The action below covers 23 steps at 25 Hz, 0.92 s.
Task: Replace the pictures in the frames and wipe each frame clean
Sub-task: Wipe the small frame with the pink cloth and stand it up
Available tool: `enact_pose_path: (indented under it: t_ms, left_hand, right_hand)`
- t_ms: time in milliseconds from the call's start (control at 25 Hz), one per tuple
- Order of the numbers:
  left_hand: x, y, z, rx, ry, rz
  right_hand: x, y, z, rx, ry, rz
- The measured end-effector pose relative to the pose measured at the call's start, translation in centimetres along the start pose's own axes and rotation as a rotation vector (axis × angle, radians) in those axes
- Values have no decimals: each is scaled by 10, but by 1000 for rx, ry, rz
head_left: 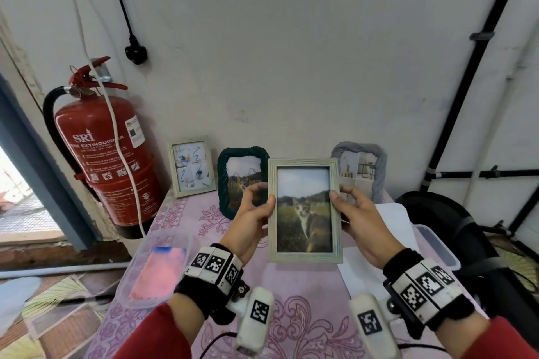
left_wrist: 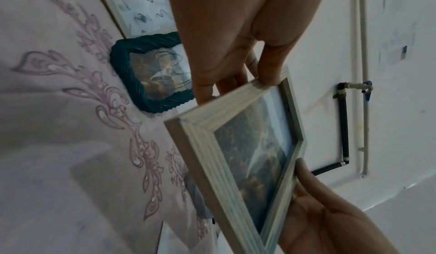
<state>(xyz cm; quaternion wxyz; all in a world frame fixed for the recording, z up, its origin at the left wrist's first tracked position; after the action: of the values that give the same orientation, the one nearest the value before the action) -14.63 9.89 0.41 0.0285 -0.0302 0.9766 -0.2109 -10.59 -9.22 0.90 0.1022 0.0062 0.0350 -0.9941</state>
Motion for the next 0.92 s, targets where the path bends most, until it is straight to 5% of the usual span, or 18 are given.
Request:
enact_pose_path:
  t_ms: [440, 920]
  left_hand:
    - [-108, -27, -104, -440, -213, 52]
    - [-240, -8, -110, -676, -89, -16]
  right_hand:
    - [-88, -4, 67, -25, 204, -66]
    - [-248, -22, 31, 55, 184, -110]
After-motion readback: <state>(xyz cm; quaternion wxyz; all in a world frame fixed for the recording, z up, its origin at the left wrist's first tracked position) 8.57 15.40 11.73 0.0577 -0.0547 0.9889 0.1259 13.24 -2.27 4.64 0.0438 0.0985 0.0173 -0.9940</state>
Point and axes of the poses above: each hand's wrist, its own x-axis away from the middle knuckle, its own y-axis out of the back of the hand, z = x × y, the point moved 6 cm from there along -x, towards the middle knuckle, and after that the axes turned 7 degrees about x, right-handed, at the moved point
